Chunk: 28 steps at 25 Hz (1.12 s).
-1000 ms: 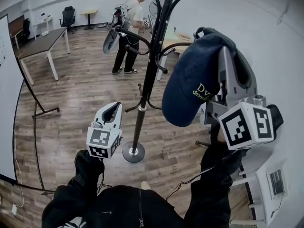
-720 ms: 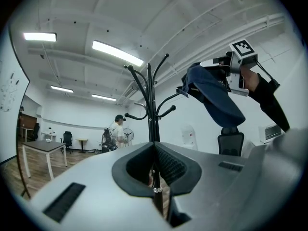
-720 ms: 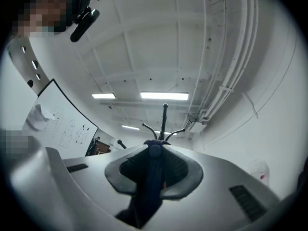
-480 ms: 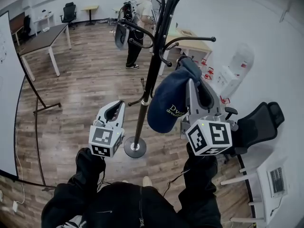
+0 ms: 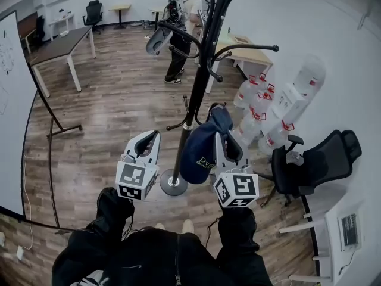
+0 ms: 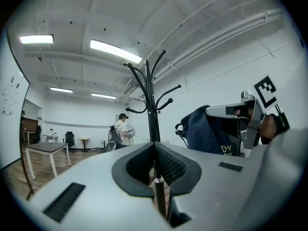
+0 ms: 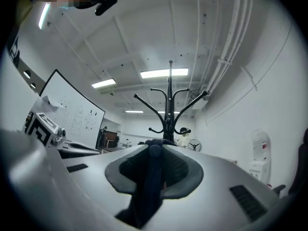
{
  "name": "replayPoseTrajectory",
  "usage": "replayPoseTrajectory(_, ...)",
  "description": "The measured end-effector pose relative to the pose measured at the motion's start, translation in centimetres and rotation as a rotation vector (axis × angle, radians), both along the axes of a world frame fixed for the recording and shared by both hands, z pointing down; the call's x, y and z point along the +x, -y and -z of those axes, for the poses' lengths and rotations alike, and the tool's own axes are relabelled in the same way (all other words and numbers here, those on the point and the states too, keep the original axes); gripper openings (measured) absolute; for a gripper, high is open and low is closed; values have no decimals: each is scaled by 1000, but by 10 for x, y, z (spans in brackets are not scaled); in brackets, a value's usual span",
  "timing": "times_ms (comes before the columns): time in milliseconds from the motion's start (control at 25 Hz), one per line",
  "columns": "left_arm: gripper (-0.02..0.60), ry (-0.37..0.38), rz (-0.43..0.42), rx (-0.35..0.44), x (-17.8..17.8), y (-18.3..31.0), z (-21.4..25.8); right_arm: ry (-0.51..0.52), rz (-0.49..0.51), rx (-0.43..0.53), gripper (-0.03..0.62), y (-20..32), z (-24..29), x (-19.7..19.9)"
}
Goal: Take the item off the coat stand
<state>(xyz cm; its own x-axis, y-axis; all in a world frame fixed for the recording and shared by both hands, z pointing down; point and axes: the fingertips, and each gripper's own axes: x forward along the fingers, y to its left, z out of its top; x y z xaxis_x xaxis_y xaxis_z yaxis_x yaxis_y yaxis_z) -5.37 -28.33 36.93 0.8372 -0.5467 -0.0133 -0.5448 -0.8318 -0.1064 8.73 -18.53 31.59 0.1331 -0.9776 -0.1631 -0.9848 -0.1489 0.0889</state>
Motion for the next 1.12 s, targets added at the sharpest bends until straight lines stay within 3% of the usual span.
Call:
replayPoseTrajectory(320, 23, 35, 9, -22, 9, -7, -31, 33, 12, -68, 91, -13, -66, 14)
replayPoseTrajectory(1120, 23, 91, 129, -60, 40, -97, -72, 61, 29, -128, 92, -130, -120, 101)
